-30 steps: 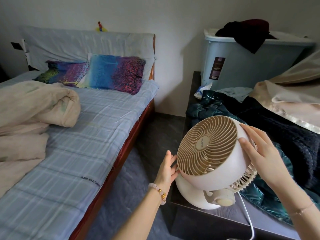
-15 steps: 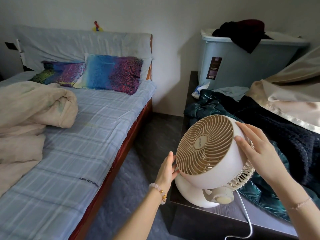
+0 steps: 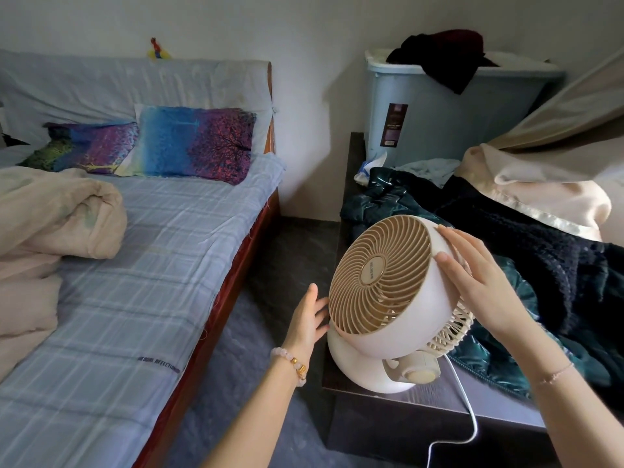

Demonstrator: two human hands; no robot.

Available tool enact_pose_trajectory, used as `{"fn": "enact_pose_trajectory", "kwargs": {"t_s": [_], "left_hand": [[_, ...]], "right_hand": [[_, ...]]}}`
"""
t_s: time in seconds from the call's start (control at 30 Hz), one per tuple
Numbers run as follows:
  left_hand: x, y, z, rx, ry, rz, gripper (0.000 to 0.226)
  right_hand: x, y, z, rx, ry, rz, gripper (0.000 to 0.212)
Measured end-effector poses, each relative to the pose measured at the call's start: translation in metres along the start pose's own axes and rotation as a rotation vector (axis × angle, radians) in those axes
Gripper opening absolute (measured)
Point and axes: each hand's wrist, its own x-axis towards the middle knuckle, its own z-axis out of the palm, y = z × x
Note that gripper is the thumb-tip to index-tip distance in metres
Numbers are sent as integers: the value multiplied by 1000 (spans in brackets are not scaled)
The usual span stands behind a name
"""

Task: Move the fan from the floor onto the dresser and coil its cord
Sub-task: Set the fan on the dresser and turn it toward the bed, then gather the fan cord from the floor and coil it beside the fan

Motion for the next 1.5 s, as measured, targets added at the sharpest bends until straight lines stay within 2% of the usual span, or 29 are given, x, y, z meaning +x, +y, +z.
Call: {"fn": "enact_pose_trajectory", "kwargs": {"t_s": [0.1, 0.2, 0.3, 0.47, 0.63, 0.73, 0.8, 0.87, 0.97, 1.07, 1.37, 1.5], "left_hand": [[-4, 16, 8, 134, 36, 219, 40], [-8, 31, 20, 117, -44, 390, 23], [-9, 38, 33, 98, -91, 456, 18], [-8, 36, 44, 87, -88, 416, 17], [-12, 35, 47, 90, -94, 419, 17], [-30, 31, 53, 221, -75, 639, 15], [-46, 25, 63, 282, -168, 809, 14], [-63, 15, 72, 335, -376, 872, 15], [-82, -4, 81, 407, -757, 782, 15], [-93, -26, 87, 427, -952, 530, 15], [-139, -117, 97, 454, -1126, 94, 24], [-155, -162, 92, 554, -1144, -24, 25]], "right_hand": [[-2, -3, 0, 114, 104, 24, 45], [-5, -10, -1, 291, 281, 10, 25], [-13, -13, -5, 457, 377, 47, 18], [-36, -2, -13, 659, 409, 194, 19], [-70, 8, -14, 665, 453, 313, 20], [-97, 9, -13, 671, 561, 375, 19], [-117, 6, -10, 660, 653, 414, 20], [-141, 2, -3, 649, 773, 468, 21], [-186, -9, 12, 655, 935, 514, 19], [-237, -21, 25, 625, 1054, 575, 20], [-408, -45, 68, 596, 1403, 876, 20], [-449, -28, 94, 645, 1451, 977, 22]]}}
